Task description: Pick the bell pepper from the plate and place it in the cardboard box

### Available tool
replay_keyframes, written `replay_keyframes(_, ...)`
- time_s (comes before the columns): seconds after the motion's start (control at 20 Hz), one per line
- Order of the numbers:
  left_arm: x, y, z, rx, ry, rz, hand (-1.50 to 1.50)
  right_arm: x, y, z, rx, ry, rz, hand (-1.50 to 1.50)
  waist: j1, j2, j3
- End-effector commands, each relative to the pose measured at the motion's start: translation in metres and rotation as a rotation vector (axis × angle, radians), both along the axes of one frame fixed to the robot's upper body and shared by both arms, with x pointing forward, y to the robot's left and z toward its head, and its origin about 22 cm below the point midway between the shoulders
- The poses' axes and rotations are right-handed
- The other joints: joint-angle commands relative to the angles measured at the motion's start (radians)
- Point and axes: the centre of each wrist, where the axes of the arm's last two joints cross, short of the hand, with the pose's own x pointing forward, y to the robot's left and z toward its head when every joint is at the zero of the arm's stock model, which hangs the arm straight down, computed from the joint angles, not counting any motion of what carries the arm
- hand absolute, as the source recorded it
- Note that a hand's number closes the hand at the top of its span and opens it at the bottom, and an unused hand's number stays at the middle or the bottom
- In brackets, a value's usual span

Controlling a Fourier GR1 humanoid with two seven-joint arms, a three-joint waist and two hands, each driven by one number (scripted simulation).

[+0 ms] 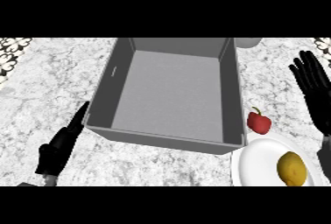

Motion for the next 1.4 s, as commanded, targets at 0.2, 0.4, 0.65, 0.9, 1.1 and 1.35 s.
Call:
replay_keyframes(0.2,0.011,0.023,0.010,0.113,-0.074,0.197,0.00,0.010,0.030,0.049,-0.119,-0.522,-0.260,-1.50,0.000,-0.018,0.003)
replay_keyframes(0.4,0.007,0.031,0.007,0.083,-0.018,0.243,0.00,-0.008,-0.024,0.007,-0.295,-0.399,-0.793,1.50,-0.041,-0.014,0.002)
replay_keyframes(0.65,0.003,0.018,0.011,0.087,-0.041,0.223,0.00,-0.020,0.052,-0.053,-0.217,-0.549,-0.848,-1.50,-0.005,-0.010,0.005)
replay_keyframes(0.9,0.001,0.010,0.004,0.090,-0.029,0.229,0.00,-0.064,0.016,-0.068,-0.552,-0.382,-0.772,-1.50,-0.023,-0.013,0.001)
replay_keyframes(1.1,0.007,0.013,0.014,0.080,-0.021,0.238,0.00,-0.074,0.001,-0.065,-0.762,-0.208,-0.781,-1.50,-0.023,-0.014,-0.004)
replay_keyframes(1.35,0.018,0.008,0.018,0.095,-0.049,0.251,0.00,-0.093,0.001,-0.075,-0.956,0.136,-0.643,-1.50,-0.031,-0.005,-0.008)
